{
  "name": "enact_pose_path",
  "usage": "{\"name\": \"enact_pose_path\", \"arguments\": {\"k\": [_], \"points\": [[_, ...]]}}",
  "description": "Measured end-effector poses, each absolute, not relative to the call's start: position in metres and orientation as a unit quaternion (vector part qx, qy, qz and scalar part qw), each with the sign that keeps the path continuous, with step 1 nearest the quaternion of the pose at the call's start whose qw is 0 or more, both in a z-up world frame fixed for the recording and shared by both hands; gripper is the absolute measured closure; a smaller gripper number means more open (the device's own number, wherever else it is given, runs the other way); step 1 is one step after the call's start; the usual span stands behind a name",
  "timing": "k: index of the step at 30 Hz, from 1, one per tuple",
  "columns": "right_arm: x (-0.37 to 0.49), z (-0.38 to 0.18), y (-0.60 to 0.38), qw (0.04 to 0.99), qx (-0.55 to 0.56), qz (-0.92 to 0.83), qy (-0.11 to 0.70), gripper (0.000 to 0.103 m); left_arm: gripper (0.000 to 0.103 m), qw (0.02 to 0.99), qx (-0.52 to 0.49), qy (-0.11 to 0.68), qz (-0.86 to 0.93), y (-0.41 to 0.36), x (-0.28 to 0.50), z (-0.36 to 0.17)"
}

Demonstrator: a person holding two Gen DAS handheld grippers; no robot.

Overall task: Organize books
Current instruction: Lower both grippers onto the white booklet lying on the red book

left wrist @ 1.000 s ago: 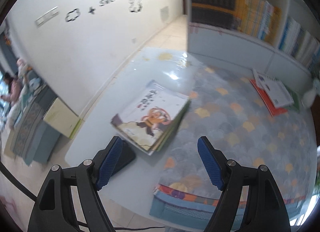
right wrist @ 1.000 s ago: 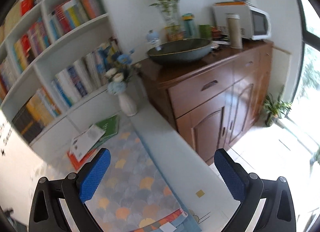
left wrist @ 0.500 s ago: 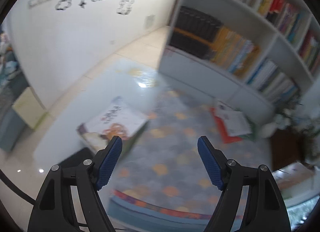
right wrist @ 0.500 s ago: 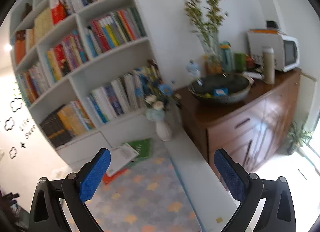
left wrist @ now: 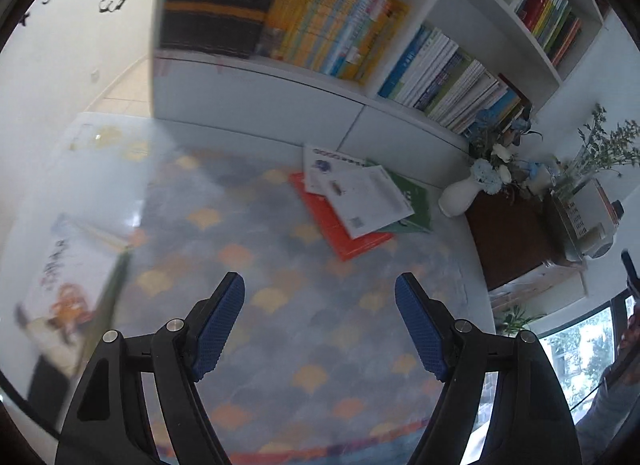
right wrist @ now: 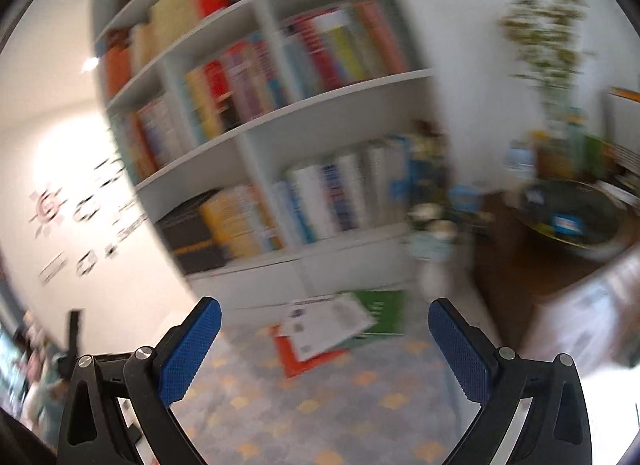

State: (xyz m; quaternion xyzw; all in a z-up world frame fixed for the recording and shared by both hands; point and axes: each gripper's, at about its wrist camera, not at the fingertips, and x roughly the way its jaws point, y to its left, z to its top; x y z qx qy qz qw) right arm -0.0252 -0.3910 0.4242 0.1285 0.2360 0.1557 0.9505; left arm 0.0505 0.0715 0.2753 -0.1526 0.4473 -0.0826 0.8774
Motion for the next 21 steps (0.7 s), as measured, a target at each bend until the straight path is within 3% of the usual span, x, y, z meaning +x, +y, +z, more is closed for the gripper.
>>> {"name": "enact_pose_path", "arguments": {"k": [4,7,11,15,21], "points": [[0.049,0.379,-0.343,0.942,0.106,0.195,0.252,0.000,0.027,0.904,-0.022,0.427,0.013,0.028,0.078,0.224],[0.101,0.318,-0.300,0.954,0.015,0.150,0.257,0.000,0.026,0.894,0.051,0.446,-0.009,-0.004,0.090,0.184],[0.155,0.217,-0.243,0.941,-0.082,0.097,0.312,0.000,0.026,0.883,0.050,0.462,-0.064,-0.037,0.119,0.134],[0.195,0.119,-0.206,0.924,-0.024,0.097,0.370,0.000,0.027,0.895,-0.013,0.443,-0.042,-0.043,0.147,0.086],[0.210,0.040,-0.196,0.891,0.130,0.123,0.418,0.000,0.027,0.894,0.001,0.447,-0.022,-0.036,0.170,0.027]]}}
